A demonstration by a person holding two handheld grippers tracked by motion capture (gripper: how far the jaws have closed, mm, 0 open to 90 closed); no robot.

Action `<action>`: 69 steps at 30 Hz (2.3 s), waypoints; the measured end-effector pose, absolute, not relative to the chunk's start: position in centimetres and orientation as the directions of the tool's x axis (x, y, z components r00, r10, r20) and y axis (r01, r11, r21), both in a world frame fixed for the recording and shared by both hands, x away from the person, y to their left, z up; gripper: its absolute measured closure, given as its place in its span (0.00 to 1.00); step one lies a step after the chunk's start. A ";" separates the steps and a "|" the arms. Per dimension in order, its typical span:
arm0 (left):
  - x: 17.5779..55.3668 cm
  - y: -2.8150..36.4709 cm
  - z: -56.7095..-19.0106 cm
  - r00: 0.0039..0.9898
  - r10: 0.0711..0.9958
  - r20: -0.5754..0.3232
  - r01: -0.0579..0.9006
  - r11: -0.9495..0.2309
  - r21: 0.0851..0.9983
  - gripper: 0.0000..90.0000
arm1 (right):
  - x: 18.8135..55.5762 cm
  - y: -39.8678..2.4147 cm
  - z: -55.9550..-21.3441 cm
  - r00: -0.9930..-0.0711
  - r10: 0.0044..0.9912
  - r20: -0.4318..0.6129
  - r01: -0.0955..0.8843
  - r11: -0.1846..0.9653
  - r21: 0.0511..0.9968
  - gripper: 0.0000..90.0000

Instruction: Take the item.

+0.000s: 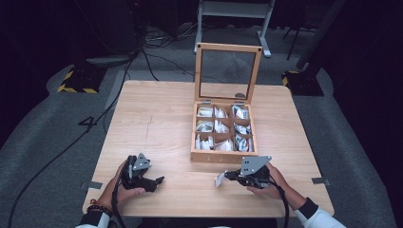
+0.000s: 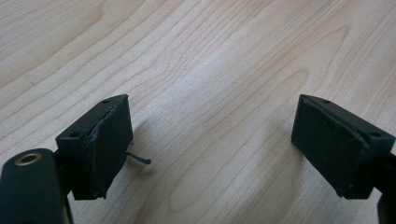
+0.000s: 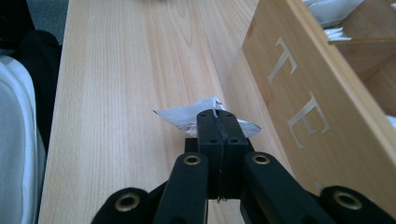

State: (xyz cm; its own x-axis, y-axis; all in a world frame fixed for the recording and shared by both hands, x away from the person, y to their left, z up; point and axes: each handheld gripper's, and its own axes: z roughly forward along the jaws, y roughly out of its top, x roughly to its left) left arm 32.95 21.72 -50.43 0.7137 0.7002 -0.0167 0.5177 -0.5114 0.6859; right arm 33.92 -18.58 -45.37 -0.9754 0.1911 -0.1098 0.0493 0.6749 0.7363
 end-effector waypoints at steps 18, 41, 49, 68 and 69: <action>33.0 21.7 -50.4 0.713 0.701 -0.017 0.518 -0.511 0.686 0.14 | 33.4 -19.5 -48.4 -0.982 0.181 -0.058 0.091 0.717 0.691 0.98; 32.9 21.7 -50.4 0.714 0.700 -0.015 0.518 -0.513 0.685 0.15 | 33.9 -23.0 -48.2 -0.956 0.294 0.008 0.204 0.641 0.740 0.49; 32.8 21.0 -49.8 0.701 0.713 0.006 0.542 -0.539 0.644 0.18 | 34.6 -27.0 -47.7 -0.910 0.415 0.011 0.283 0.599 0.749 0.35; 37.2 20.9 -47.6 0.741 0.666 -0.086 0.509 -0.473 0.720 0.18 | 37.8 -32.4 -46.6 -0.768 0.640 0.017 0.408 0.469 0.783 0.32; 38.1 20.7 -47.1 0.743 0.664 -0.083 0.503 -0.473 0.724 0.18 | 38.5 -32.8 -46.3 -0.751 0.661 0.006 0.411 0.459 0.788 0.32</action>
